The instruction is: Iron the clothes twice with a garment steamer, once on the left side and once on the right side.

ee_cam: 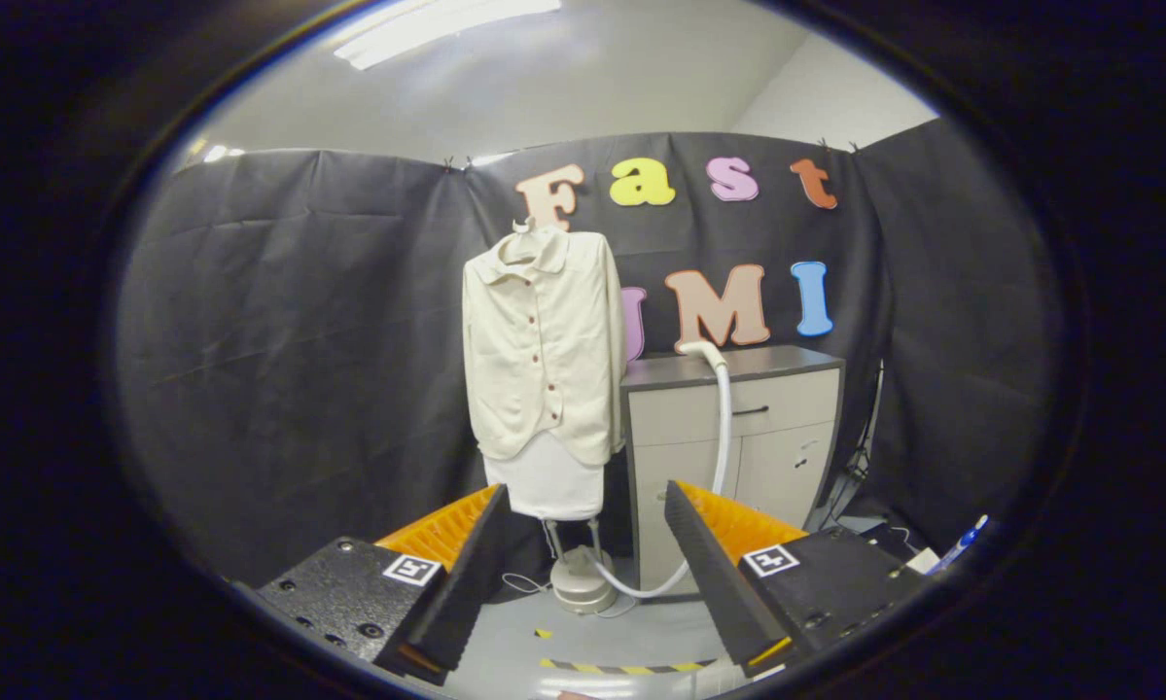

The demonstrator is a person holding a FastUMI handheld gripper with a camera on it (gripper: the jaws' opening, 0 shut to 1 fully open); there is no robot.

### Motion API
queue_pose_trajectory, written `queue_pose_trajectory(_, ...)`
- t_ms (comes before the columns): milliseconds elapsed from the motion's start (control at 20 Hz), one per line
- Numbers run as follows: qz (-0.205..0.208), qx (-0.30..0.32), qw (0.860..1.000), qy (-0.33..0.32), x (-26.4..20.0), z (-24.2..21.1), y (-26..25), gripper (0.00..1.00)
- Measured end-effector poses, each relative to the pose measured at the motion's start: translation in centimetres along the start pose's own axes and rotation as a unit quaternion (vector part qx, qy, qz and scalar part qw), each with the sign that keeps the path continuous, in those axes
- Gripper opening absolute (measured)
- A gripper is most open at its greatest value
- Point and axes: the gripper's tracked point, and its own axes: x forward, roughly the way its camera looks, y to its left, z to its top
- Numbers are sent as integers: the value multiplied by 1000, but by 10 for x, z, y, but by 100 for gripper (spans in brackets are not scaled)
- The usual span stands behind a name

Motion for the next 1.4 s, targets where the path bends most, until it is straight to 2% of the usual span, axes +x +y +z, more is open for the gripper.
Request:
queue_pose_trajectory(500,-73,-48,996,0,98,23,-9,97)
queue_pose_trajectory(800,-68,-76,995,-10,176,45,-32,98)
queue_pose_trajectory(1050,-68,-55,996,-8,239,55,-76,97)
queue_pose_trajectory(1400,-80,-74,994,19,339,55,-158,97)
